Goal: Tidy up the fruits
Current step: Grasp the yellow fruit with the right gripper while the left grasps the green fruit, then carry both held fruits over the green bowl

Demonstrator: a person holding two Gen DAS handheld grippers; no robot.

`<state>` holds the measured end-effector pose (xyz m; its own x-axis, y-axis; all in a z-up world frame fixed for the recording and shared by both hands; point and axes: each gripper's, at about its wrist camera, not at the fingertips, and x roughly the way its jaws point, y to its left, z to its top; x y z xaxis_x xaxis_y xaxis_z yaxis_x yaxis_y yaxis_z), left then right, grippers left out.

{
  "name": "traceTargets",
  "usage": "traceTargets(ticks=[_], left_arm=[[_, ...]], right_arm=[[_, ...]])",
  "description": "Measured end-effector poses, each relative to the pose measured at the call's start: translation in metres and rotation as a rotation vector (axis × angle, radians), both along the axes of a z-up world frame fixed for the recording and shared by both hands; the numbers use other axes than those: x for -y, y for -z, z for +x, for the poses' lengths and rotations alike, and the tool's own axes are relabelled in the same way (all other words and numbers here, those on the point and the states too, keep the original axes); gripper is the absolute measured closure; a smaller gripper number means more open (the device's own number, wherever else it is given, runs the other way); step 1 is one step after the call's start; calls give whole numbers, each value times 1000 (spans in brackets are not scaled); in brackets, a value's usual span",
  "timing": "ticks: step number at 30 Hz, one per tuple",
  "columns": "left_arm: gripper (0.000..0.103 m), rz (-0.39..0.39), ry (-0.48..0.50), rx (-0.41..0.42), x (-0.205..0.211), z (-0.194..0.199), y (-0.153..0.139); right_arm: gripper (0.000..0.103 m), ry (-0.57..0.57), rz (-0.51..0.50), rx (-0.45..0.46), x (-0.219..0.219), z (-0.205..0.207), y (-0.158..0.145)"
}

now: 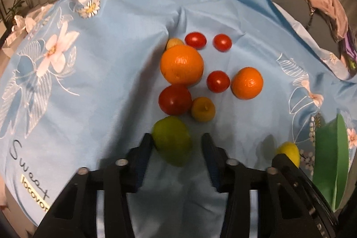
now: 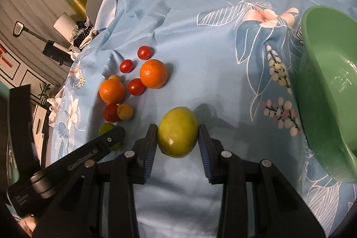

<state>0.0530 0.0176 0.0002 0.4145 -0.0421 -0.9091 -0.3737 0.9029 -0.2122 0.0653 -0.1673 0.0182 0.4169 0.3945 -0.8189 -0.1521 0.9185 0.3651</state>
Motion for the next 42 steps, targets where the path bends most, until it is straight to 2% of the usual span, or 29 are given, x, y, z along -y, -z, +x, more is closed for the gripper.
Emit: traceTargets(ticks=[2, 6, 11, 22, 33, 42], left_arm=[[68, 20, 2, 22, 1, 0, 0], [69, 37, 5, 45, 3, -3, 2], [69, 12, 24, 58, 6, -10, -2], [69, 28, 108, 239, 31, -39, -53], [69, 51, 227, 425, 65, -54, -104], [69, 49, 375, 482, 114, -47, -122]], right_arm=[[66, 2, 2, 0, 0, 0, -1], [66, 3, -5, 4, -1, -2, -1], [66, 1, 1, 14, 1, -2, -3], [66, 19, 47, 105, 16, -18, -31], [66, 108, 84, 231, 52, -36, -70], [66, 233, 89, 312, 101, -52, -92]])
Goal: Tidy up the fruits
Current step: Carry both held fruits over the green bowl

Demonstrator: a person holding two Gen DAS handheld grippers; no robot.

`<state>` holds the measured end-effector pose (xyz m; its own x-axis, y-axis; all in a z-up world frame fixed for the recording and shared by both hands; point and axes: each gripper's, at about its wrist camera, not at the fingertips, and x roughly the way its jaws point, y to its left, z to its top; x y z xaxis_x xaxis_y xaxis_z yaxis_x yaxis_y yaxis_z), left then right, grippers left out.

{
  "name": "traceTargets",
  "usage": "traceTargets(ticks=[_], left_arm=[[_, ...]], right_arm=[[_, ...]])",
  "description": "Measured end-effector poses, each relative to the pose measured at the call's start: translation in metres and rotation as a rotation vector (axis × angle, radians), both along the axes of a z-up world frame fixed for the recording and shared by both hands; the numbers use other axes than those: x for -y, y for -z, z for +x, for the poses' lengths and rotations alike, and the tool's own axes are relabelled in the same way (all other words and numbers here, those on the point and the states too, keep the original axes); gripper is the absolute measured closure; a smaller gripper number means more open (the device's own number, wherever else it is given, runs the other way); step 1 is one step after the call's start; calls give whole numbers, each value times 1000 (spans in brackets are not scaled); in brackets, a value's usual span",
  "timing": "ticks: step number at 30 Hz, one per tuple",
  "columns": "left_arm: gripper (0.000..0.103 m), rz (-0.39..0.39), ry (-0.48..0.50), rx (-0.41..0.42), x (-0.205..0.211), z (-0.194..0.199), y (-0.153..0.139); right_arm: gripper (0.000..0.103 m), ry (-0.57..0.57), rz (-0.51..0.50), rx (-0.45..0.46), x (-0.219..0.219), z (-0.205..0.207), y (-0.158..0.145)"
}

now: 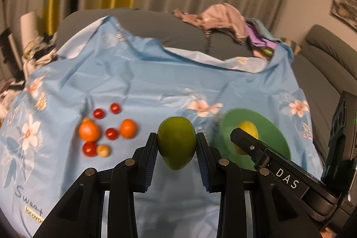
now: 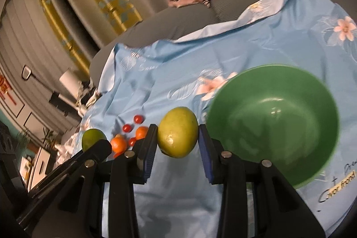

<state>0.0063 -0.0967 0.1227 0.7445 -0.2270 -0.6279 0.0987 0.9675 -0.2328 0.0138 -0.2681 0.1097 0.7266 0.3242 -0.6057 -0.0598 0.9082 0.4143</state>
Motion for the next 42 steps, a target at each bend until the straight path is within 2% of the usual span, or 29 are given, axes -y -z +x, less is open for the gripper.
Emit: traceTargets(ticks=[4, 9, 13, 23, 28, 42], left_arm=[[69, 27, 22, 12, 19, 7, -3], [69, 18, 82, -7, 40, 25, -3], [69, 73, 119, -34, 60, 40, 4], [69, 35, 224, -99, 87, 49, 27], [69, 57, 277, -119, 104, 47, 36], [69, 75, 310, -128, 114, 52, 45]], right_arm=[[66, 49, 48, 26, 23, 1, -6], [66, 133, 44, 38, 46, -6, -8], [66, 200, 19, 17, 60, -7, -3], [66, 310, 1, -61, 87, -7, 17], [66, 334, -16, -78, 88, -5, 20], [66, 380, -57, -103, 93, -4, 24]])
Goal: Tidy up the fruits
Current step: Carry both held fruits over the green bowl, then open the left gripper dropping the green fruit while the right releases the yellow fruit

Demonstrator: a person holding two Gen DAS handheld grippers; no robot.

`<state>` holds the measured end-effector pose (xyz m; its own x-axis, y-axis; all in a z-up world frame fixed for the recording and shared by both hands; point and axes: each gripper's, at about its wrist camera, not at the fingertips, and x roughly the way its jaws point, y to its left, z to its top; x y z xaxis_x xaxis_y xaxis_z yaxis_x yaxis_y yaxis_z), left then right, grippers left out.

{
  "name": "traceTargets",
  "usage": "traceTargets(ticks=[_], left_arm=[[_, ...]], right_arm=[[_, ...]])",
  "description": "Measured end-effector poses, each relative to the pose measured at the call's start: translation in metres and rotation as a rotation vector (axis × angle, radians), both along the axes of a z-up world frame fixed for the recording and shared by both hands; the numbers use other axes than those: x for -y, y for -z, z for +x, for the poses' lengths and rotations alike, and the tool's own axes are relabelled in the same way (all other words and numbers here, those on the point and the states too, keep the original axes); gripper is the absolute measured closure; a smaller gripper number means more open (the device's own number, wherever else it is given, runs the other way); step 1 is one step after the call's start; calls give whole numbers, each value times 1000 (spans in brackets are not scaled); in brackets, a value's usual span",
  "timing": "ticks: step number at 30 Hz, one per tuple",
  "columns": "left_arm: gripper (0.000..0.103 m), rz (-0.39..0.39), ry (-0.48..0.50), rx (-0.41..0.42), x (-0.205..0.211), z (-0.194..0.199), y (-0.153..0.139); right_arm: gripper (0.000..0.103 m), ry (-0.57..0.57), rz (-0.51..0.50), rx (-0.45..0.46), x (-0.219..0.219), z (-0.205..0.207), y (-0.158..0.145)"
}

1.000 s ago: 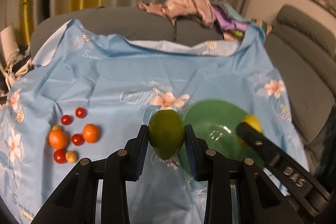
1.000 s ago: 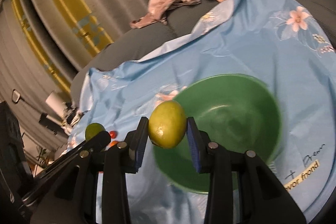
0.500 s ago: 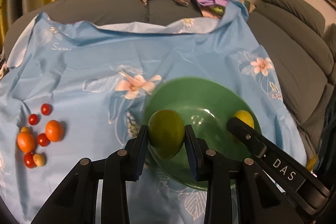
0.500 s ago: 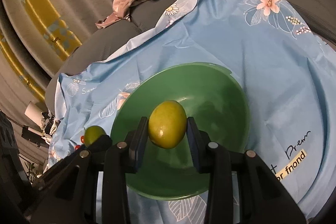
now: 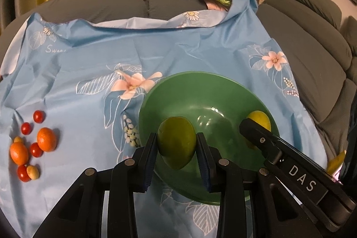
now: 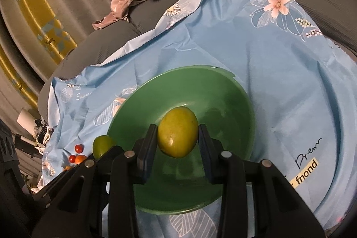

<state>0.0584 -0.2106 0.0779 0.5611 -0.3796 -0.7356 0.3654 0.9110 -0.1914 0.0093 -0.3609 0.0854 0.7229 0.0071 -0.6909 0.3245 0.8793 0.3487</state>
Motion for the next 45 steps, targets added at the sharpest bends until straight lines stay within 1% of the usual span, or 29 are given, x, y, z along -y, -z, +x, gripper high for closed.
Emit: traceTargets(ticks=[9, 13, 18, 34, 41, 45], left_arm=[[69, 17, 19, -3, 6, 3, 6], [69, 23, 18, -9, 7, 3, 9], [69, 27, 29, -15, 10, 3, 12], [69, 29, 31, -15, 11, 3, 14], [69, 45, 32, 9, 12, 2, 13], [69, 39, 48, 39, 8, -1, 6]], right_arm=[[66, 49, -53, -37, 6, 1, 4], [66, 46, -56, -41, 6, 1, 4], [66, 66, -108, -65, 5, 1, 6], [66, 68, -139, -89, 5, 4, 9], [65, 73, -147, -94, 4, 4, 10], [65, 76, -158, -89, 4, 3, 9]])
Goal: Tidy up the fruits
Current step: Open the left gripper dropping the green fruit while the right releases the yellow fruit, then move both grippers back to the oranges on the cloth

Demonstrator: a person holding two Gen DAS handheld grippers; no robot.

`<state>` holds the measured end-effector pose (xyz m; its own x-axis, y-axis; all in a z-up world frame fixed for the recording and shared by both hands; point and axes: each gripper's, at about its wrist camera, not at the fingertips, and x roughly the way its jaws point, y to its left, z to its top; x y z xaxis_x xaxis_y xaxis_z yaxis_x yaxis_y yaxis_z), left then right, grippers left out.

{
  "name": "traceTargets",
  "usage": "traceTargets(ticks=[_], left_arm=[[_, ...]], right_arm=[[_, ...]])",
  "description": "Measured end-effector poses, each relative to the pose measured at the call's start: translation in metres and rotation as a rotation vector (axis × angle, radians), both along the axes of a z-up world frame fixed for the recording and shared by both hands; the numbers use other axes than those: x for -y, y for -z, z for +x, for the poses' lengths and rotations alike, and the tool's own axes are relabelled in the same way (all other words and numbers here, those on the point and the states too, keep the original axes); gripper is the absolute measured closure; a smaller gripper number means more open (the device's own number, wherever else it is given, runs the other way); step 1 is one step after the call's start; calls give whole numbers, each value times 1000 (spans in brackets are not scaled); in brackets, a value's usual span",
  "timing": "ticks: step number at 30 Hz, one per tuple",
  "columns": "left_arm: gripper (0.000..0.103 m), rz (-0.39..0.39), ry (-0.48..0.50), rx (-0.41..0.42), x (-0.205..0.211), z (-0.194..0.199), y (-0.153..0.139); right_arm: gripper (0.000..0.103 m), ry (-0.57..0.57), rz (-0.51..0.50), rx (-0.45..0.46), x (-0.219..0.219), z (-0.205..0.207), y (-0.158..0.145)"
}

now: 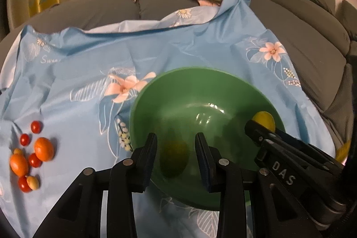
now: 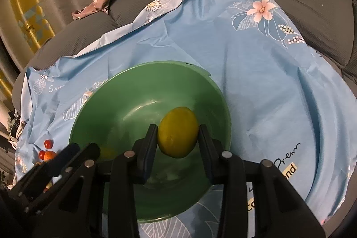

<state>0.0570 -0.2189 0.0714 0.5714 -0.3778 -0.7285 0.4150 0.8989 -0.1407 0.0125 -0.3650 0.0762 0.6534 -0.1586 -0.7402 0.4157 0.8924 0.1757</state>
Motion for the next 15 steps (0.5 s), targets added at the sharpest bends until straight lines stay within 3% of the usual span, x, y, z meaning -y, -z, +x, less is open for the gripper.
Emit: traceTargets(ticks=[1, 4, 11, 15], left_arm=[[69, -13, -4, -3, -3, 0, -3], [63, -64, -20, -27, -16, 0, -9], [58, -125, -135, -22, -69, -4, -30], [47, -135, -299, 27, -120, -10, -43]], right_arm=[[58, -6, -1, 12, -1, -1, -2], [48, -5, -25, 31, -3, -3, -7], [40, -39, 32, 81, -4, -7, -14], [37, -100, 50, 108, -17, -6, -19]])
